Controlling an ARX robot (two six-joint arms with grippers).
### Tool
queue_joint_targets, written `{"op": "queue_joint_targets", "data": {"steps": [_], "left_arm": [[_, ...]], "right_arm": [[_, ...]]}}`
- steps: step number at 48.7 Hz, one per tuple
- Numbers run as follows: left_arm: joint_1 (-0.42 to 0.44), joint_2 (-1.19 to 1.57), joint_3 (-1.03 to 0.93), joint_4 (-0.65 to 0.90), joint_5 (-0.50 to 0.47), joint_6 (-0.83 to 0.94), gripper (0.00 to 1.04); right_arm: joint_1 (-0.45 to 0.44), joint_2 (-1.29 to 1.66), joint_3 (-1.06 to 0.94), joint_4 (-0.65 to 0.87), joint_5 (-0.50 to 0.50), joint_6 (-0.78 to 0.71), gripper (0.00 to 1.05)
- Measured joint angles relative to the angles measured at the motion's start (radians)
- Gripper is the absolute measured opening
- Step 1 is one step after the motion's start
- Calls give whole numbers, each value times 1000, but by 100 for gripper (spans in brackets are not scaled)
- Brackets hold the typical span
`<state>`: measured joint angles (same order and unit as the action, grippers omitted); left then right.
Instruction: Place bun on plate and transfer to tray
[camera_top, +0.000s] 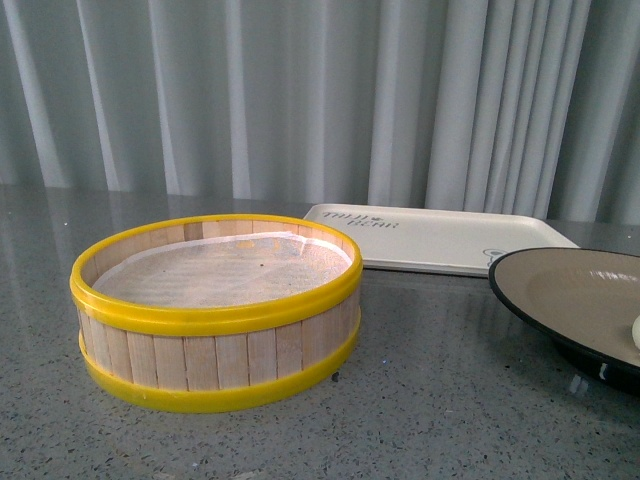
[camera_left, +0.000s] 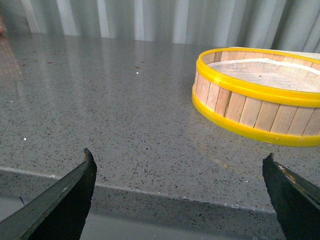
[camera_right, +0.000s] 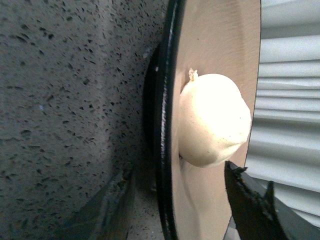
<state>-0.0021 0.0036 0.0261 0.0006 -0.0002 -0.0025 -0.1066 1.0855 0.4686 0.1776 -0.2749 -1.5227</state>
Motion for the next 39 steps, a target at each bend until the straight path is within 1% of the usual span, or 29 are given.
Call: {"op": "queue_joint_targets", "data": {"steps": [1, 5, 10, 12, 14, 22, 32, 39], "left_arm": [[0, 0, 0, 0, 0, 0, 98], [0, 0, 0, 0, 0, 0, 98], [0, 0, 0, 0, 0, 0, 98], [0, 0, 0, 0, 0, 0, 98], [0, 0, 0, 0, 0, 0, 98], [0, 0, 0, 0, 0, 0, 98], [0, 0, 0, 0, 0, 0, 98], [0, 0, 0, 0, 0, 0, 98]], "right_arm": [[-1, 1, 1, 1, 0, 0, 51], [-4, 0, 2, 4, -6, -4, 36], [-1, -21, -2, 0, -16, -23, 13], [3, -35, -5, -6, -16, -29, 7], [9, -54, -7, -15, -16, -34, 2], [22, -100, -8, -40, -11, -40, 2], [27, -126, 11, -76, -17, -82, 2], [-15, -60, 129, -47, -16, -149, 2]]}}
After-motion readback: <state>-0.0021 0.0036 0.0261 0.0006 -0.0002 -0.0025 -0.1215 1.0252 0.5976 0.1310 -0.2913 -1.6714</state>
